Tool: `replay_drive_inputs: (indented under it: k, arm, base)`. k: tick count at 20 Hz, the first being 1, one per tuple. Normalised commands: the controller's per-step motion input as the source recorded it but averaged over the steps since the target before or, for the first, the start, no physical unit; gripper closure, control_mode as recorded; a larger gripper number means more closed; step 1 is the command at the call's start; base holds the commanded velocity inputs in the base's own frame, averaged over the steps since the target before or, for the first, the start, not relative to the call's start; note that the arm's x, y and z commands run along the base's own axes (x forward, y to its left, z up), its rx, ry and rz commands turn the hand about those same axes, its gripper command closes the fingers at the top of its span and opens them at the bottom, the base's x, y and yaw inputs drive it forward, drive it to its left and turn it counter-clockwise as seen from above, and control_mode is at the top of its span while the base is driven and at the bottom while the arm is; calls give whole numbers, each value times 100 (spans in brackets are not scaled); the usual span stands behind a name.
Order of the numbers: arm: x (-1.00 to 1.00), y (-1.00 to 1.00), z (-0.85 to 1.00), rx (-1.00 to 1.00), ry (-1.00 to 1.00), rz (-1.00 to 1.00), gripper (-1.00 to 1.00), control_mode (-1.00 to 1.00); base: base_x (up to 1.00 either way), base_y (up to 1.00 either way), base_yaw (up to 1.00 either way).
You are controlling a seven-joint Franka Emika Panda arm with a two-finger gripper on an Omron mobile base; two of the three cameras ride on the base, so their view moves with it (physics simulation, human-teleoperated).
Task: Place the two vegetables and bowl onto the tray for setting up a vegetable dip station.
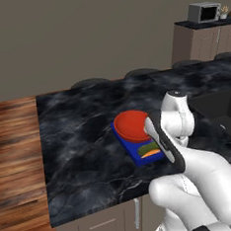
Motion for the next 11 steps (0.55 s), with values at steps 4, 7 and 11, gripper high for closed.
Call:
replay_drive_inputs:
  k: [4,7,11]
  arm:
    - [-49,0,25,-4,0,25,-100,-100]
    - [-48,0,25,-3,0,27,-100,-100]
    - [-48,1,23,-5,-1,29,-100,-100]
  base:
    - [0,0,0]
    - [0,0,0]
    - [0,0,0]
